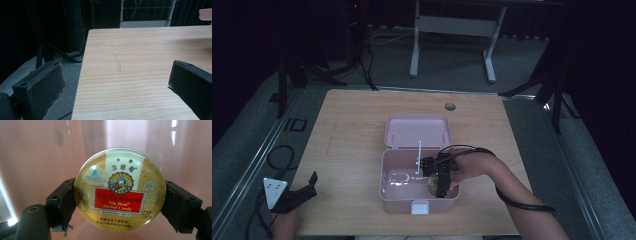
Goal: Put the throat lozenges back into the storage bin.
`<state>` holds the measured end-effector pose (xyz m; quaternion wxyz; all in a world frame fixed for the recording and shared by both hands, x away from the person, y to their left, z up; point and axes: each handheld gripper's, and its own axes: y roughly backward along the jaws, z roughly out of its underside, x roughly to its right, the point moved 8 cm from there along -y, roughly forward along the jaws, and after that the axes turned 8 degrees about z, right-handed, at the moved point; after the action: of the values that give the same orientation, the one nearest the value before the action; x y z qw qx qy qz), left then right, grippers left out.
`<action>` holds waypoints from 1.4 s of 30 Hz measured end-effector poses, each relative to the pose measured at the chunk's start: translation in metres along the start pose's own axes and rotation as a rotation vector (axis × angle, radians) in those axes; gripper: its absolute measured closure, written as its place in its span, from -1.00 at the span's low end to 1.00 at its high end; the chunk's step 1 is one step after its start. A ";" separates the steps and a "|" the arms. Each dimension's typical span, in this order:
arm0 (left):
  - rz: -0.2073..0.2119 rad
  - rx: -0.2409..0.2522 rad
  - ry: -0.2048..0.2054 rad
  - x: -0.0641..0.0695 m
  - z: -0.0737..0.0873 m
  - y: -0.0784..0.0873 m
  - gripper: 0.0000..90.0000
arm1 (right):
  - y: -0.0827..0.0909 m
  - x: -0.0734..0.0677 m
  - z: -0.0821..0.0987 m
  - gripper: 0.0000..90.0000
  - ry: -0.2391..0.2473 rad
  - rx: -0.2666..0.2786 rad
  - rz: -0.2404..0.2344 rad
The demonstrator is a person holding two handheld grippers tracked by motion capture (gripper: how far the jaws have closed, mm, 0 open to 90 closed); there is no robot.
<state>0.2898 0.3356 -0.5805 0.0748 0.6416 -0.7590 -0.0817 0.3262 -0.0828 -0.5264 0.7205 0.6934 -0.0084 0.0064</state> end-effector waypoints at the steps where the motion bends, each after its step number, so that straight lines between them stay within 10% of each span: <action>1: 0.000 0.000 0.000 0.000 0.000 0.000 -0.99 | 0.000 0.000 -0.001 -0.55 -0.004 0.009 -0.009; 15: 0.001 0.000 0.001 0.000 0.000 0.000 -0.99 | -0.022 0.000 -0.003 -0.55 0.057 -0.044 0.020; 31: 0.000 -0.001 0.000 0.000 0.000 0.000 -0.99 | -0.019 0.000 -0.002 -0.67 0.008 -0.039 -0.003; 42: 0.000 -0.002 -0.002 0.000 0.000 0.000 -0.99 | 0.021 0.007 -0.002 -0.72 0.002 0.121 0.021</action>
<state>0.2898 0.3354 -0.5805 0.0747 0.6415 -0.7590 -0.0829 0.3329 -0.0805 -0.5056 0.6771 0.7356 -0.0147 0.0149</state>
